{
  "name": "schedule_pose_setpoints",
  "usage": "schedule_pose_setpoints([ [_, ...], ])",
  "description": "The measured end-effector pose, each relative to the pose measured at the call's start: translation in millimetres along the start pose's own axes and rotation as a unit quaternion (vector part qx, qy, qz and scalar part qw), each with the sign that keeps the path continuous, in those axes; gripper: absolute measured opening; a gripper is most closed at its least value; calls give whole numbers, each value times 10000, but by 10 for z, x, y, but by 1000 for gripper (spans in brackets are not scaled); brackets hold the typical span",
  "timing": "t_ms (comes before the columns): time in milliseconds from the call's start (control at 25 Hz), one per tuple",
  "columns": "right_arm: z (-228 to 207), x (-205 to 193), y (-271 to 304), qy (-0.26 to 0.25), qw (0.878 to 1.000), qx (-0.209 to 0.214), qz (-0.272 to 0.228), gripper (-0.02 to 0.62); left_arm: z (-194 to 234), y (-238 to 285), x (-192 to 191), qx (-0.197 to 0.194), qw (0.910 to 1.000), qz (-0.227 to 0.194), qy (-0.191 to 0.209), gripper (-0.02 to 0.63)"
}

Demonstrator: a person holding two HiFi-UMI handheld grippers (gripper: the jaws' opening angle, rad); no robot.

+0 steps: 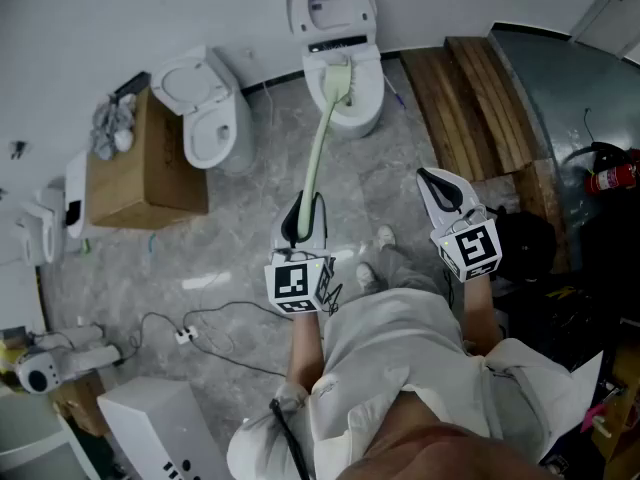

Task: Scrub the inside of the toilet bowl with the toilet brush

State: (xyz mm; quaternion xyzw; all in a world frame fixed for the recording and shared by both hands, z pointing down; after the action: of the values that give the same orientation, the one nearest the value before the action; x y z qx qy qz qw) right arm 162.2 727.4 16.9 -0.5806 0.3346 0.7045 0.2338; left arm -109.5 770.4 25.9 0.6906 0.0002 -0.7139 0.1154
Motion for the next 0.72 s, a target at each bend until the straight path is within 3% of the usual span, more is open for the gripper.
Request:
schedule_pose_setpoints([
  [240, 110, 27, -68, -43, 9997, -166, -191, 3, -9, -104, -11, 10, 10000, -40, 4, 106],
  [720, 89, -20, 254, -44, 9999, 49, -134, 3, 108, 147, 17, 6, 9997, -223, 42, 106],
])
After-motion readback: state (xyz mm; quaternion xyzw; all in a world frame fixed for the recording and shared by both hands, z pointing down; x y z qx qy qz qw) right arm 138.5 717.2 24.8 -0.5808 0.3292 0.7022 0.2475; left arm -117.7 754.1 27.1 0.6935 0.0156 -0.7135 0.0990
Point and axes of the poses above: the fingertips, and each gripper's own axes: y forward along the fingers, z to its left, x out of its top, the point moved 9 cm from there along -y, backward along the fingers, and after that the axes turned 8 degrees about x, right-handed, at the moved point
